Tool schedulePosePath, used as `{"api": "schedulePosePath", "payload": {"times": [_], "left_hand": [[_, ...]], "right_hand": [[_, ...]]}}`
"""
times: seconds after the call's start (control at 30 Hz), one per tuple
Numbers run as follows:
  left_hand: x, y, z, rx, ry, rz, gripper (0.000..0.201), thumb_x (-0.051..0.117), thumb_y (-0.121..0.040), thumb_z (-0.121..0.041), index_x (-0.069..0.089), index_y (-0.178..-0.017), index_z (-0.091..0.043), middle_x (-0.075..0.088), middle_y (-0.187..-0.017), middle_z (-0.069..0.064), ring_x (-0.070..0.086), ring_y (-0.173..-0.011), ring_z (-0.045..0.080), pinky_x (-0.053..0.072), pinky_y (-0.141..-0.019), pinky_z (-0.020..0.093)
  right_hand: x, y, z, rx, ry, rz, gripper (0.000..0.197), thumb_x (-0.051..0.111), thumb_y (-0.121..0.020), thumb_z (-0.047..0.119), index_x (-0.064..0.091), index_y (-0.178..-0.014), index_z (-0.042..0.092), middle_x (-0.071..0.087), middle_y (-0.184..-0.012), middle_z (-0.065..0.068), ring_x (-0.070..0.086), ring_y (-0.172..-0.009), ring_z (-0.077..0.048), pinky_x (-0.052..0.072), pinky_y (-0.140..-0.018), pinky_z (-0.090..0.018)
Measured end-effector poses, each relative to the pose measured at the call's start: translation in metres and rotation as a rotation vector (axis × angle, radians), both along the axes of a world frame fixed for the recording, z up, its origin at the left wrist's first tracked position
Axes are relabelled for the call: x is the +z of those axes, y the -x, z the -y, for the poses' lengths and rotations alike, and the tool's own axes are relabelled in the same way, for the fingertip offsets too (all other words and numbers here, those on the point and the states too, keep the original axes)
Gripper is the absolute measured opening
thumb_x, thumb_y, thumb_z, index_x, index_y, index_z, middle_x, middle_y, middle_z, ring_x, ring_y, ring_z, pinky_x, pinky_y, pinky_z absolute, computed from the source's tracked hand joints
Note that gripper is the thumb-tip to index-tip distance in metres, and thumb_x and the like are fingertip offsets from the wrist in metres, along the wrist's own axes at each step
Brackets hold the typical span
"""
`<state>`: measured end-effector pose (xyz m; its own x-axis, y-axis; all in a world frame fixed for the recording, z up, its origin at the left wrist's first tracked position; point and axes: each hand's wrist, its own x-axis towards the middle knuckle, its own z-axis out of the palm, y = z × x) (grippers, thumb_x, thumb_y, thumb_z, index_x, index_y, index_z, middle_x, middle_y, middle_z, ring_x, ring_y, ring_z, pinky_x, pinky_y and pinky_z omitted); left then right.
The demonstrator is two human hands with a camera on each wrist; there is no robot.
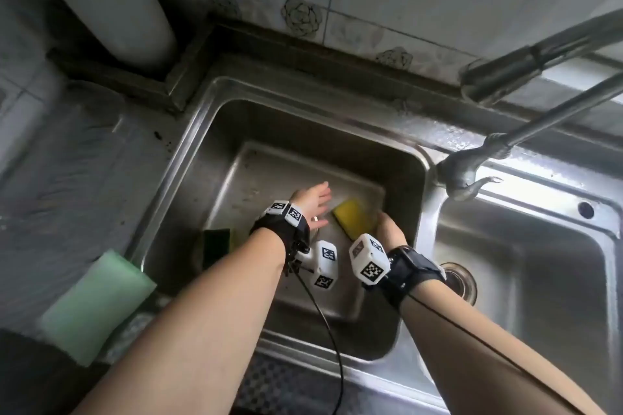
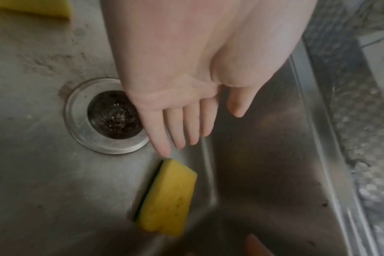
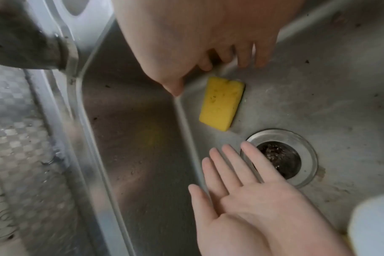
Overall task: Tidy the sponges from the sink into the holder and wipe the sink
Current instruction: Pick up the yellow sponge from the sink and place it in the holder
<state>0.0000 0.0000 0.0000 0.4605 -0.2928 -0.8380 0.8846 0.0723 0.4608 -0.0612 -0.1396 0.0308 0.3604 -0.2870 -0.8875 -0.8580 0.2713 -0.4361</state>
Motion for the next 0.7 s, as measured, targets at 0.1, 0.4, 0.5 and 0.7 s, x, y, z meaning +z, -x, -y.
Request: {"api": "schedulePosePath", "payload": {"times": [0.1, 0.4, 0.5, 0.7], "left_hand": [[-0.014, -0.002, 0.010, 0.018, -0.068, -0.004, 0.047, 0.041, -0.097, -0.032, 0.042, -0.141, -0.016, 0.038, -0.153, 0.001, 0.032, -0.141, 0.020, 0.031, -0.109, 0.046], [-0.038, 0.001, 0.031, -0.190, -0.143, 0.038, 0.054, 0.048, -0.093, -0.041, 0.034, -0.143, -0.025, 0.049, -0.143, 0.001, 0.043, -0.133, 0.022, 0.036, -0.095, 0.042], [-0.039, 0.002, 0.029, -0.229, -0.231, 0.067, 0.025, 0.050, -0.092, -0.041, 0.058, -0.099, -0.018, 0.060, -0.103, 0.006, 0.056, -0.097, 0.022, 0.043, -0.080, 0.035], [-0.047, 0.010, 0.013, -0.328, -0.467, 0.251, 0.031, 0.062, -0.084, -0.030, 0.067, -0.087, 0.000, 0.061, -0.076, 0.017, 0.056, -0.061, 0.030, 0.038, -0.065, 0.028]], "right_hand": [[-0.016, -0.005, -0.002, -0.168, -0.038, 0.005, 0.033, 0.053, -0.088, 0.038, 0.064, -0.100, 0.009, 0.064, -0.090, -0.006, 0.057, -0.079, -0.019, 0.046, -0.073, -0.030], [-0.021, -0.009, -0.007, -0.358, -0.287, 0.167, 0.049, 0.028, -0.098, 0.039, 0.058, -0.114, 0.003, 0.074, -0.085, -0.011, 0.069, -0.080, -0.022, 0.044, -0.092, -0.031], [-0.026, -0.010, -0.012, -0.323, -0.262, 0.158, 0.060, 0.033, -0.094, 0.046, 0.054, -0.128, 0.001, 0.066, -0.116, -0.019, 0.063, -0.107, -0.031, 0.040, -0.106, -0.040], [-0.021, -0.006, -0.013, -0.189, -0.221, 0.046, 0.056, 0.035, -0.096, 0.038, 0.049, -0.134, 0.000, 0.062, -0.124, -0.022, 0.063, -0.101, -0.029, 0.047, -0.087, -0.034]]}}
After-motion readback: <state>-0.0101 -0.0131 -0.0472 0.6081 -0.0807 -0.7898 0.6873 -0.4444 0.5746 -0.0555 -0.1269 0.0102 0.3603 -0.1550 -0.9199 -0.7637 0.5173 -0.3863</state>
